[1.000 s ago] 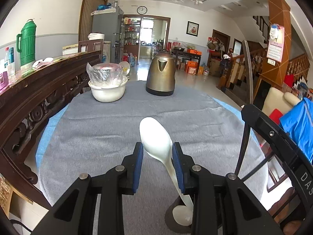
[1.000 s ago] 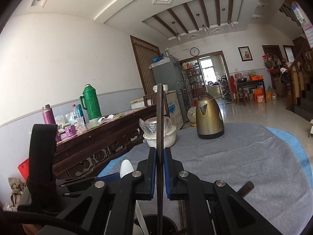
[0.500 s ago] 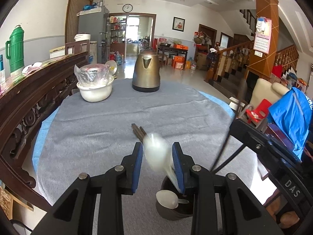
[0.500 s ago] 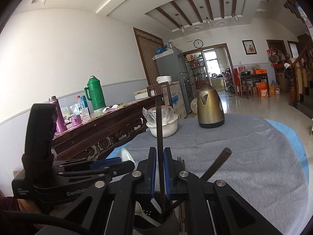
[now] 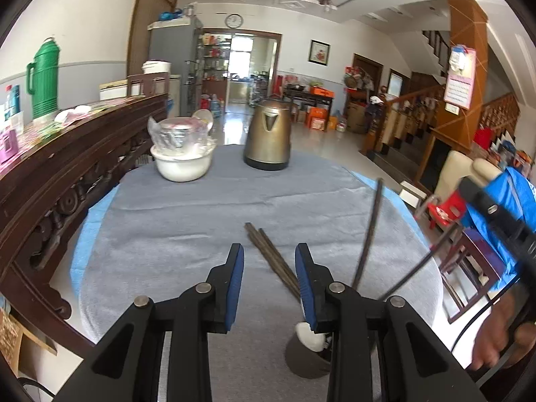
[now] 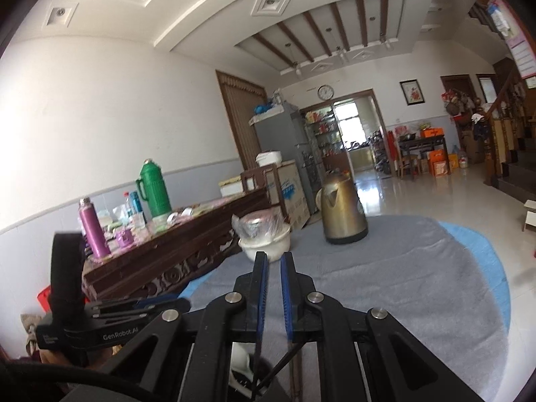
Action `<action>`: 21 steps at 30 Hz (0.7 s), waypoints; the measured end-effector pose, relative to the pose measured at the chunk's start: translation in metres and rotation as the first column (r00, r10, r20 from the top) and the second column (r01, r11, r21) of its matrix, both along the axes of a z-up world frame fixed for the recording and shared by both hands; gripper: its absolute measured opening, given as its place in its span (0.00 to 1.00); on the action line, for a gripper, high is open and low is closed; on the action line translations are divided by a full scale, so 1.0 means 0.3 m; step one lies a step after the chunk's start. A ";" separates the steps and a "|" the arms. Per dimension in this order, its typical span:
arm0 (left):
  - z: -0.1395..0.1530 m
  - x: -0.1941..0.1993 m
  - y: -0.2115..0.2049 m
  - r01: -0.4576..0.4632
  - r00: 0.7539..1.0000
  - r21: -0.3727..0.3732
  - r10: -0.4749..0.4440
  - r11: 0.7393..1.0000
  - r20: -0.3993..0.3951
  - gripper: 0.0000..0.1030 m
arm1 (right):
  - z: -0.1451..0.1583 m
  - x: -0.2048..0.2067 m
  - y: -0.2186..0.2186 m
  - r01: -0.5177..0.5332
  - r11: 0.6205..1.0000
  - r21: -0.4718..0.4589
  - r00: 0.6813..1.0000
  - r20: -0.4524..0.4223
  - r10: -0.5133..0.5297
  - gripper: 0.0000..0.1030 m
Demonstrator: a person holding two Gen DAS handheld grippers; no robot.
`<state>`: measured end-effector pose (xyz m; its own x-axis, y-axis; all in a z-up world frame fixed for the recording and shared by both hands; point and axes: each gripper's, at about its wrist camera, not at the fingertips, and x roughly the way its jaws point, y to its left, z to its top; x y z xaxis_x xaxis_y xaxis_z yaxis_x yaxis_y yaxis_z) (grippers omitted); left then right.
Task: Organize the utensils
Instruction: 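Lower the white spoon into the black cup with the left gripper while the right gripper inserts the chopstick, then move the right gripper to the dark chopsticks on the table and grasp one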
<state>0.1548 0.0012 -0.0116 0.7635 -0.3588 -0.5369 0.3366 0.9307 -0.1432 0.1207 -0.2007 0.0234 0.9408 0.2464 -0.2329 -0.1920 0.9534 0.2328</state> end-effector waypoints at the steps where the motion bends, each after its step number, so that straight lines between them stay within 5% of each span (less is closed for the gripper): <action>1: 0.000 0.007 0.011 -0.009 1.000 -0.004 0.009 1.000 -0.003 0.35 | 0.014 -0.003 -0.022 0.017 1.000 0.009 1.000 0.010 -0.017 0.10; 9: -0.015 0.059 0.104 -0.072 0.996 -0.044 0.070 0.996 -0.056 0.46 | 0.043 0.014 -0.221 0.160 0.981 0.108 0.987 -0.021 -0.158 0.10; 21: -0.104 0.133 0.151 -0.128 0.974 -0.057 0.115 0.990 -0.198 0.56 | -0.109 0.097 -0.448 0.243 0.924 0.294 0.943 -0.296 -0.154 0.15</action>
<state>0.1946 0.0464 -0.0430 0.6877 -0.3110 -0.6560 0.1813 0.9485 -0.2597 0.1499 -0.3350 -0.0092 0.8936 0.1642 -0.4177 0.1043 0.8292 0.5491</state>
